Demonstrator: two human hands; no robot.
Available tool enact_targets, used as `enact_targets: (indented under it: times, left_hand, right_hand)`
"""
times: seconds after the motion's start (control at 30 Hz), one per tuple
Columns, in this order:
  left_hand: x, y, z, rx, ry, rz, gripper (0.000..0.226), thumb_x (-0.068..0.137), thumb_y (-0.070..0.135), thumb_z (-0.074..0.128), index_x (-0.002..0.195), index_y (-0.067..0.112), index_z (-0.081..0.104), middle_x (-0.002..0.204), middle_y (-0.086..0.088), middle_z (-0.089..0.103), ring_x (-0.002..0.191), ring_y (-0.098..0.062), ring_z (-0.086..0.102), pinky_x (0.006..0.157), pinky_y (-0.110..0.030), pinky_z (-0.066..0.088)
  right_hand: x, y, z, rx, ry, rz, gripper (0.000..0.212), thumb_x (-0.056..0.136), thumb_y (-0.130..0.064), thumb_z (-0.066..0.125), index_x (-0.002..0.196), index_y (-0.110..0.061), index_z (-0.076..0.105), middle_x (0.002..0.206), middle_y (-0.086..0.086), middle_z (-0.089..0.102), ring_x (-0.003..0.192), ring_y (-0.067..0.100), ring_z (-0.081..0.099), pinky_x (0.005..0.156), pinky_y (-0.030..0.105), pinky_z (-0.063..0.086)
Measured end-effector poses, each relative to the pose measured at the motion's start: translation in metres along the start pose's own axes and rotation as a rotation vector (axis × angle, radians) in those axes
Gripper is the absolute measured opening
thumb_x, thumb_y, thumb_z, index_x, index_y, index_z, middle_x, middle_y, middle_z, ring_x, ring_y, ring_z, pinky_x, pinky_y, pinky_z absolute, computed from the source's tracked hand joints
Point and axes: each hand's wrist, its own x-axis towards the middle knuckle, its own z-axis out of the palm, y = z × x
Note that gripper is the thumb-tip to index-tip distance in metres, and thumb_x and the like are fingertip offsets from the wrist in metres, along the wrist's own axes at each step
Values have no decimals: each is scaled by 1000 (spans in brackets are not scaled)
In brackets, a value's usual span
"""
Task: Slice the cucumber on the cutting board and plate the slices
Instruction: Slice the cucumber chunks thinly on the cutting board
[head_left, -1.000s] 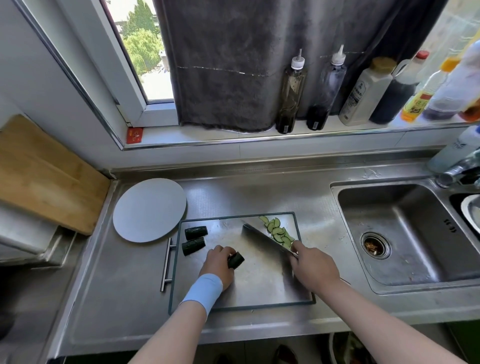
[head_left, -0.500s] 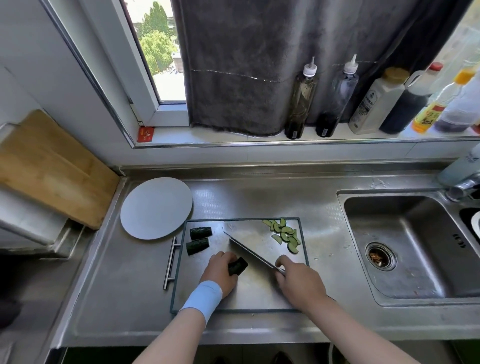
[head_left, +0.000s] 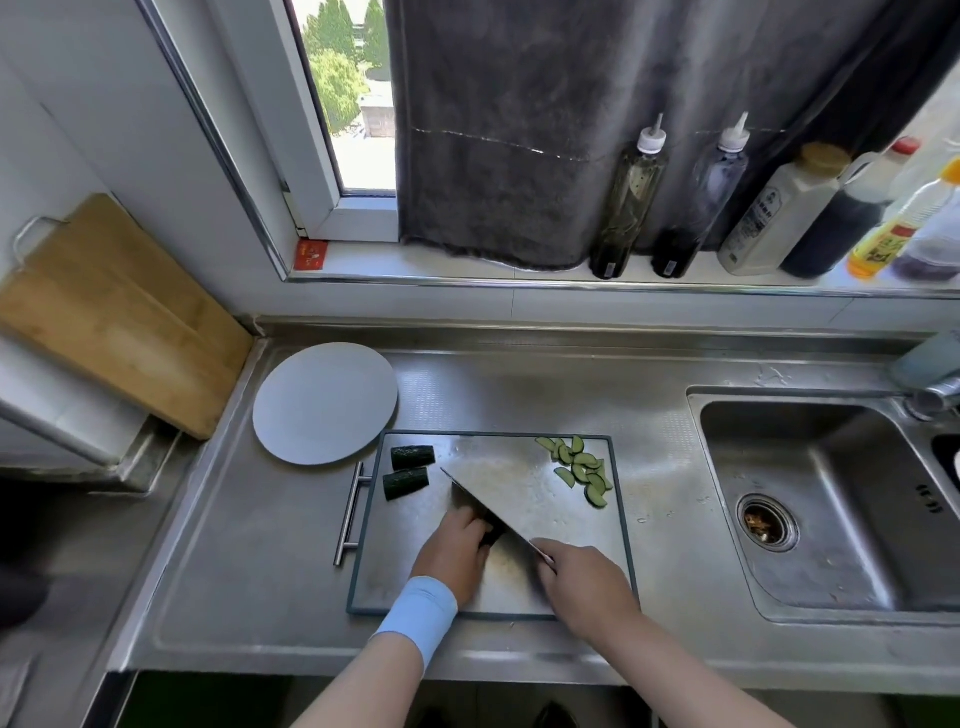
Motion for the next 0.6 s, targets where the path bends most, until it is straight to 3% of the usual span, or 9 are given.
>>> enact_targets:
  times: [0.27, 0.6]
  left_hand:
    - [4, 3, -4, -8, -18, -8, 31, 95, 24, 48, 124, 22, 57, 129, -2, 51, 118, -20, 45, 95, -28, 41]
    - [5, 6, -10, -22, -17, -17, 33, 94, 24, 50, 126, 22, 55, 133, -1, 49, 121, -19, 44, 98, -26, 39]
  right_hand:
    - [-15, -11, 5, -91, 64, -11, 41, 101, -34, 37, 141, -41, 46, 111, -2, 71, 100, 21, 64, 76, 30, 45]
    - [-18, -10, 9, -102, 91, 6, 40, 101, -33, 36, 138, -39, 49, 113, 0, 70, 100, 24, 64, 81, 34, 50]
